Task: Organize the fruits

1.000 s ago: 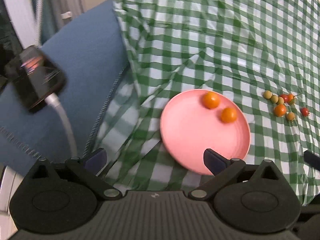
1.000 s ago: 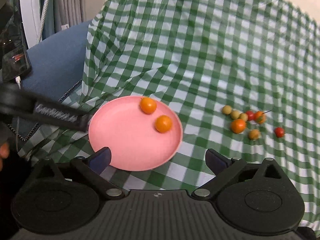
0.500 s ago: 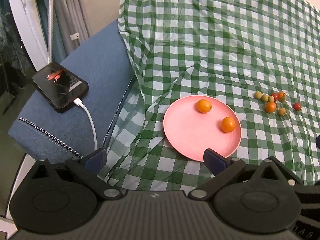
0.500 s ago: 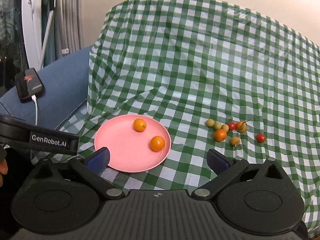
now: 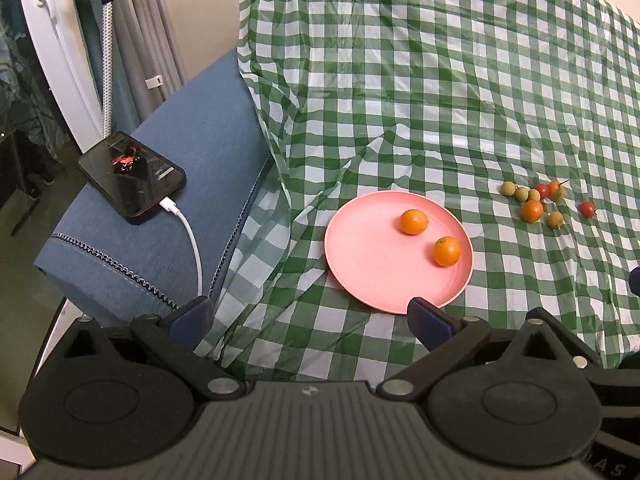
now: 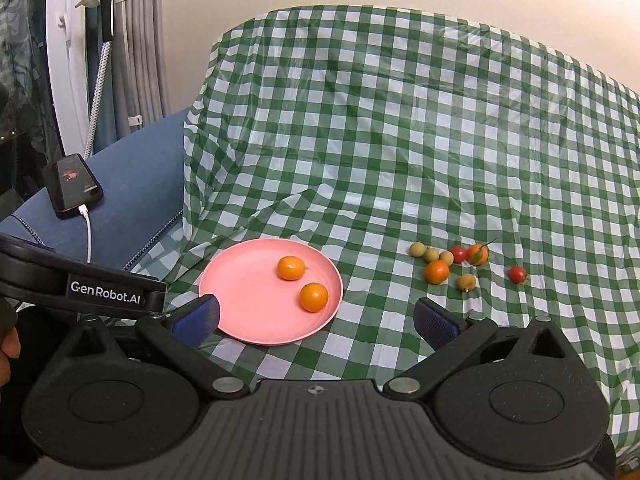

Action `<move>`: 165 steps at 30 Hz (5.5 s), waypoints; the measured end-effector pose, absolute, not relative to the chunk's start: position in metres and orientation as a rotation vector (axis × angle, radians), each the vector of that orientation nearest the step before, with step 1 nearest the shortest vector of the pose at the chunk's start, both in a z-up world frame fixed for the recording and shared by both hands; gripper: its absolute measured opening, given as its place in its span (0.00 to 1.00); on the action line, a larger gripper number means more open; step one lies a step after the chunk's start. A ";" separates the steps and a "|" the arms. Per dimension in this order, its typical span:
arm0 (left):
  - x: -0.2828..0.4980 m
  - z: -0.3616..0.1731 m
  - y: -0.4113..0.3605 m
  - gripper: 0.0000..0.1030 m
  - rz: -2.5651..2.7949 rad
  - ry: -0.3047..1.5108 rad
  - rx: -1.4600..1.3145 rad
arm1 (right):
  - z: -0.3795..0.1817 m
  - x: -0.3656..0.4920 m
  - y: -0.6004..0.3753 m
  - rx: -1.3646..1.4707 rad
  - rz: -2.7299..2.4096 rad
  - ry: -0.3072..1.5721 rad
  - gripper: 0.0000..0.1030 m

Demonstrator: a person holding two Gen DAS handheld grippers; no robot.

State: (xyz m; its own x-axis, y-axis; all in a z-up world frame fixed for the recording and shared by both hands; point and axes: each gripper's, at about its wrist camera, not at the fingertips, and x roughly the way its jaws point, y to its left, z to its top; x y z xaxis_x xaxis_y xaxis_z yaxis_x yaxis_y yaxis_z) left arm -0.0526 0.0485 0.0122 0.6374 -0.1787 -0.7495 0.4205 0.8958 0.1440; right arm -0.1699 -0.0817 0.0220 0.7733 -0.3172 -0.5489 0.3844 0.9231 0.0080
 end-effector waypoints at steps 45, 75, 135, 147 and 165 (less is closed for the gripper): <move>-0.027 -0.026 -0.032 1.00 -0.379 0.941 0.540 | -0.025 -0.172 -0.165 0.401 -0.481 0.612 0.99; 0.079 -0.181 -0.337 1.00 -0.664 1.146 0.485 | -0.183 -0.090 -0.472 0.308 -0.880 0.591 0.99; 0.072 -0.022 0.013 0.39 -0.549 1.058 0.144 | 0.006 -0.063 -0.115 -0.027 -0.323 0.655 0.26; 0.098 -0.055 0.031 0.39 -0.518 1.122 0.133 | -0.012 -0.028 -0.098 -0.058 -0.282 0.718 0.13; 0.130 -0.093 -0.011 0.97 -0.550 1.158 0.167 | -0.041 -0.006 -0.149 0.143 -0.321 0.727 0.14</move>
State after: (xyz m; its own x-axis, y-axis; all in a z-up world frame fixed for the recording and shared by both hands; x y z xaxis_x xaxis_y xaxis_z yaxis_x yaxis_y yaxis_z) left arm 0.1303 -0.0112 -0.0927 0.2865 -0.3249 -0.9013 0.4927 0.8568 -0.1522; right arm -0.0057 -0.1494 -0.0408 0.7012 -0.2380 -0.6720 0.3362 0.9416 0.0173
